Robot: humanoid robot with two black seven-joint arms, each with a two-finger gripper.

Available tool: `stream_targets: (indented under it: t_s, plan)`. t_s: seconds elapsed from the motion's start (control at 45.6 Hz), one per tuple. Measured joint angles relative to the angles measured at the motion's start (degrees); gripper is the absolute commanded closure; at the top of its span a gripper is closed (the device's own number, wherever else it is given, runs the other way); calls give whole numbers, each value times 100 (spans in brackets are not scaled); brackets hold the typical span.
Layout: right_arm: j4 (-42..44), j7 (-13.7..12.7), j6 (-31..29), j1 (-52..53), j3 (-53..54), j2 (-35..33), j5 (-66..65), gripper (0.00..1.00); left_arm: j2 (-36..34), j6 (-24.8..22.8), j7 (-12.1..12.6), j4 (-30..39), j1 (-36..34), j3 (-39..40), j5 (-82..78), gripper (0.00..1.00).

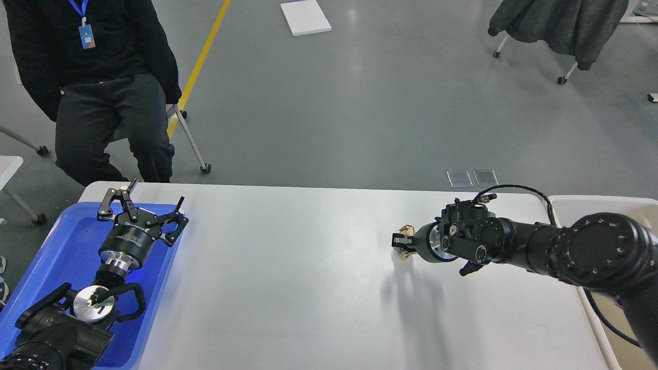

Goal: Tidy desktop
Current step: 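Lift the paper ball with the right gripper and carry it toward the bin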

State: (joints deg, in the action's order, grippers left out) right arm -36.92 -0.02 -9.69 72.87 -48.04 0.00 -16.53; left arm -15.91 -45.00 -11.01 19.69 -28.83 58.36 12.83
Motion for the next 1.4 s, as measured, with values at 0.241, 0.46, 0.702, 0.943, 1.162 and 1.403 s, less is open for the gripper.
stream_targets:
  t_s: [0.241, 0.46, 0.702, 0.943, 1.162, 1.403]
  plan:
    - [-985, -15, -403, 1070, -407, -313, 42, 100, 0, 0, 2, 1, 0, 0, -1, 0]
    - [-1946, -34, -843, 2317, -916, -846, 46, 100, -5, 0, 3, 0, 6, 0, -8, 0]
    - [-2810, -46, -1435, 3767, -1385, -1357, 23, 100, -8, 0, 3, 0, 8, 0, -9, 0]
    - [-3219, -53, -2026, 4896, -1818, -1650, -6, 100, -9, 0, 2, 0, 8, 0, -9, 0]
    - [-3411, -59, -2503, 5711, -2175, -1869, -32, 100, -9, 0, 3, 0, 8, 0, -9, 0]
    - [-3462, -79, -2664, 6083, -2377, -2101, 15, 100, -9, 0, 2, 0, 9, 0, -3, 0]
